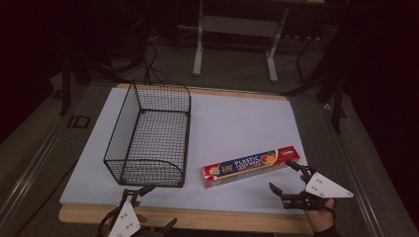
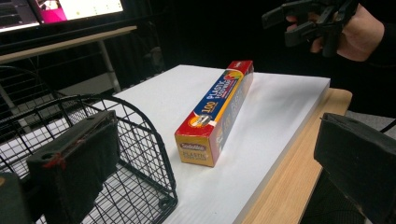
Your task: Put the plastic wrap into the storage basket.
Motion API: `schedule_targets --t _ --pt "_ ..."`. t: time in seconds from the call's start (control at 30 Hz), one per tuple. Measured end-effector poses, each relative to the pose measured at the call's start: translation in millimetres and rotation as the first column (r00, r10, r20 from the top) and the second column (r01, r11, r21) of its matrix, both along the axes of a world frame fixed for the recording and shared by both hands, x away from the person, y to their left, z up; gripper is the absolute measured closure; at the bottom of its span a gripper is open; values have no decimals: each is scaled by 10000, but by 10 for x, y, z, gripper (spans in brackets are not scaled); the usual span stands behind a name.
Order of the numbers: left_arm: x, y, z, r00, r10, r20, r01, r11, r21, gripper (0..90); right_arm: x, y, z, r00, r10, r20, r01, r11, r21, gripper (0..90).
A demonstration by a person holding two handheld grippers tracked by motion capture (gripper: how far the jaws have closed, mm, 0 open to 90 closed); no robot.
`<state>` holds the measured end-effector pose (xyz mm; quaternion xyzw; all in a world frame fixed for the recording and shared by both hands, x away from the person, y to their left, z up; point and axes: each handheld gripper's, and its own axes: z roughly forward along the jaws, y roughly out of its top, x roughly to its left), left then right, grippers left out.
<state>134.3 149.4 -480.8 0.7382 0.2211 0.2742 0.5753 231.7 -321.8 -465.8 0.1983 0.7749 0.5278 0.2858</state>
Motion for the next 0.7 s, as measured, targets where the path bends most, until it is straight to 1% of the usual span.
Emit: schedule_targets --t 0.03,0.07,0.13,0.17,0.2,0.27,0.3,0.37,0.4,0.43,0.47,0.5,0.53,0.57,0.6,0.63,0.67,0.7 --pt "0 0 0 10000 0 0 0 10000 0 9 0 0 0 10000 0 0 0 10000 0 130" --pt "1 1 -1 10000 -2 -16 2 10000 8 10 -3 -7 0 9998 18 173 -16 9999 -112 132" --pt "1 -1 -1 10000 -4 -10 4 10000 -1 10 -1 -7 0 9999 -30 146 33 9998 -203 141" --pt "0 -2 0 10000 -21 -3 21 10000 -10 9 7 -11 0 10000 40 -5 -40 9996 -268 152" --pt "0 -2 0 10000 -21 -3 21 10000 -10 10 7 -11 0 10000 40 -5 -40 9996 -268 152" --pt "1 -2 -2 10000 -27 -17 27 10000 1 9 37 -14 -3 9981 -102 -603 76 9990 -439 177" --pt "1 -2 -2 10000 -28 -19 28 10000 3 10 38 -8 -4 9985 -132 -523 102 9983 -572 177" --pt "0 -1 -2 10000 -31 -8 31 10000 -3 10 46 -2 -5 9984 157 -536 -192 9977 -643 170" --pt "1 -2 -3 10000 -33 -19 33 10000 0 10 53 5 -4 9970 349 -690 -395 9970 -671 157" --pt "1 -4 -4 10000 -45 -24 45 10000 32 10 58 13 -5 9966 414 -714 -470 9957 -793 157" --pt "1 -4 -4 10000 -45 -24 45 10000 32 10 64 22 -6 9954 438 -856 -520 9941 -954 153" --pt "2 -5 -4 10000 -57 -27 57 10000 36 10 64 22 -6 9954 438 -856 -520 9941 -954 153" --pt "2 -6 -5 10000 -57 -28 58 10000 57 10 83 37 -13 9889 526 -1388 -673 9924 -1034 127" --pt "3 -7 -6 10000 -59 -30 60 10000 76 10 83 37 -13 9889 526 -1388 -673 9924 -1034 127" --pt "5 -8 -7 10000 -66 -45 66 10000 71 10 99 56 -24 9818 429 -1850 -642 9918 -1108 110" --pt "6 -7 -8 10000 -74 -55 75 10000 65 10 105 65 -27 9759 541 -2112 -773 9917 -1028 107" --pt "6 -7 -8 10000 -74 -55 75 10000 65 10 105 65 -27 9759 541 -2112 -773 9917 -1028 107" --pt "7 -7 -11 9999 -86 -77 87 9999 75 10 118 90 -23 9673 724 -2431 -973 9910 -921 99"
